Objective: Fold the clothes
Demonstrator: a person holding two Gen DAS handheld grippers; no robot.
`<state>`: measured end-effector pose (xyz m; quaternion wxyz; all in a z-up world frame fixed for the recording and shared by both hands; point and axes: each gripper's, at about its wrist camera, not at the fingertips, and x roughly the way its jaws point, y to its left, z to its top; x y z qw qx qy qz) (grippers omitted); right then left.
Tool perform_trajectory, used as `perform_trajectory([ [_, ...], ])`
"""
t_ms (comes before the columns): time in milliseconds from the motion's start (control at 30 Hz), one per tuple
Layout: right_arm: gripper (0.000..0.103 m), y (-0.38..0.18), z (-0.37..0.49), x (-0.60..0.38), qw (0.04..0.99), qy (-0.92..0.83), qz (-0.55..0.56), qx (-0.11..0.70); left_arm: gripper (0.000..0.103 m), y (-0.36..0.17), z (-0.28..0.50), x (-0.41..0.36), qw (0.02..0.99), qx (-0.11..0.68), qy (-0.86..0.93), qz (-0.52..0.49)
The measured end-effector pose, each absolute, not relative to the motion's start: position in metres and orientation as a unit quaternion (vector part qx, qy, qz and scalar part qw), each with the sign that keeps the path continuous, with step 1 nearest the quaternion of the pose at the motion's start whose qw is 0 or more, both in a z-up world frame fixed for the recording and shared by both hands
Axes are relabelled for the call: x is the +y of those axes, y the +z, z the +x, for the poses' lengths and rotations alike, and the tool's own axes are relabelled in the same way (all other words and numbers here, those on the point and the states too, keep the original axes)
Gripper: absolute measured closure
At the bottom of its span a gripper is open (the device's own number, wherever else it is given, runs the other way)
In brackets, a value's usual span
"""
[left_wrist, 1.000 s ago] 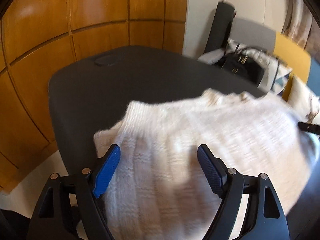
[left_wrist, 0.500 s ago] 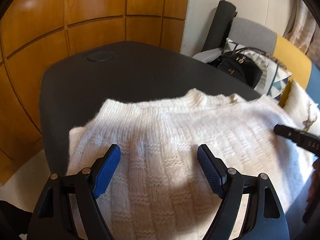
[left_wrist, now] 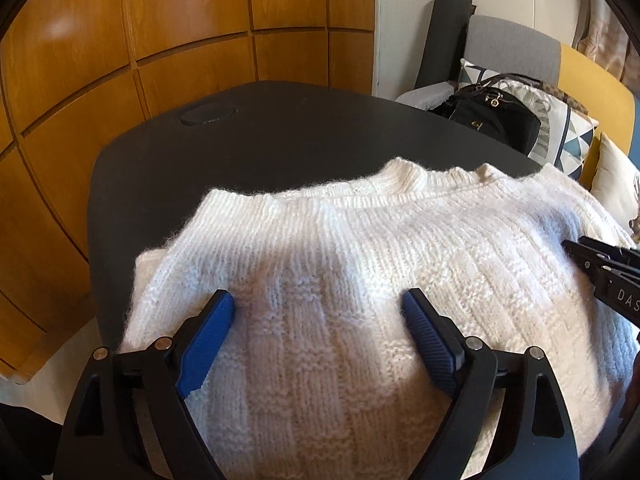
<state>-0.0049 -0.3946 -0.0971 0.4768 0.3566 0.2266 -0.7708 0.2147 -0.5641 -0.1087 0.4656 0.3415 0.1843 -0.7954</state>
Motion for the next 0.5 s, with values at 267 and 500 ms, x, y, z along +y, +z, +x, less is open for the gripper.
perform_trajectory([
  [267, 0.066, -0.078, -0.014, -0.381, 0.494, -0.747, 0.389, 0.217, 0.014, -0.098, 0.218, -0.56, 0.465, 0.192, -0.789, 0.353],
  [500, 0.066, -0.063, -0.009, -0.333, 0.499, -0.751, 0.409, 0.14, 0.014, -0.075, 0.234, -0.534, 0.462, 0.206, -0.794, 0.337],
])
